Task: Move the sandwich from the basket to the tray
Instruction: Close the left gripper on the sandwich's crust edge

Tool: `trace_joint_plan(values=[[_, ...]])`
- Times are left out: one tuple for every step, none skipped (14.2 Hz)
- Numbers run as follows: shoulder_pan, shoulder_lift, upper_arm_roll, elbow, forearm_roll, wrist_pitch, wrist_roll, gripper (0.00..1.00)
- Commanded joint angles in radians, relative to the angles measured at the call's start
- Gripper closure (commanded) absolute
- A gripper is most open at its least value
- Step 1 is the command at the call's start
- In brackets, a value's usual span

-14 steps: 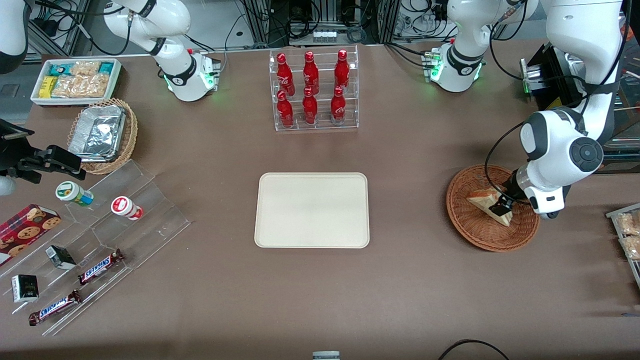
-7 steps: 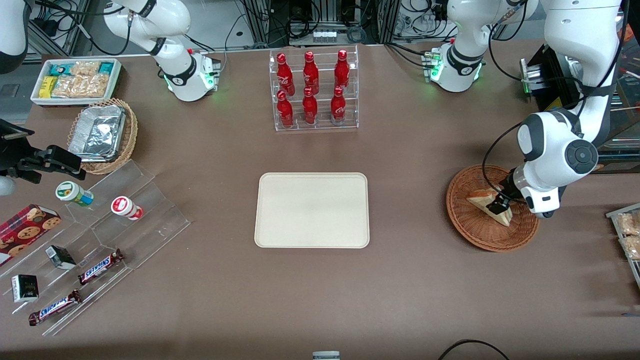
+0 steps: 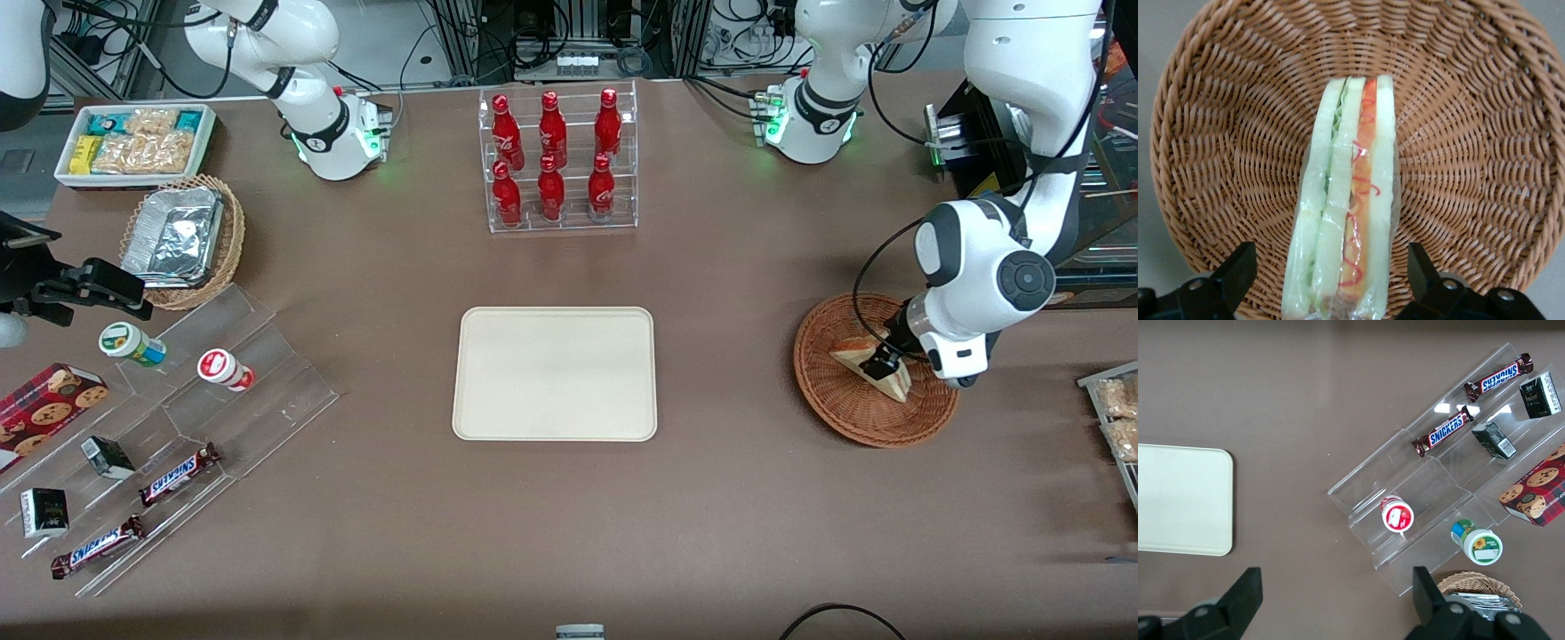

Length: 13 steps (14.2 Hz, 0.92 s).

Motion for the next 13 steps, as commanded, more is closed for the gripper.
trace_joint_plan(values=[[-0.011,0.000,0.002,-0.007,-0.002,-0.010,-0.018,0.07],[-0.009,0.000,0.002,-0.007,-0.002,-0.015,-0.018,0.24],[-0.009,0.000,0.004,-0.005,-0.002,-0.025,-0.016,0.40],[-0.006,0.000,0.004,-0.004,0.000,-0.028,-0.010,0.56],[-0.006,0.000,0.004,-0.002,0.001,-0.034,-0.007,0.67],[-0.005,-0.002,0.004,-0.001,0.006,-0.042,-0.004,0.77],[-0.003,-0.003,0.005,0.001,0.006,-0.044,-0.002,0.84],[0.000,-0.006,0.005,0.001,0.007,-0.045,-0.001,0.84],[0.001,-0.009,0.007,0.006,0.007,-0.050,-0.001,0.84],[0.002,-0.015,0.007,0.022,0.009,-0.079,0.001,0.84],[0.002,-0.023,0.007,0.041,0.024,-0.117,-0.001,0.84],[0.002,-0.037,0.007,0.071,0.044,-0.178,0.001,0.84],[0.002,-0.048,0.007,0.100,0.055,-0.235,0.001,0.84]])
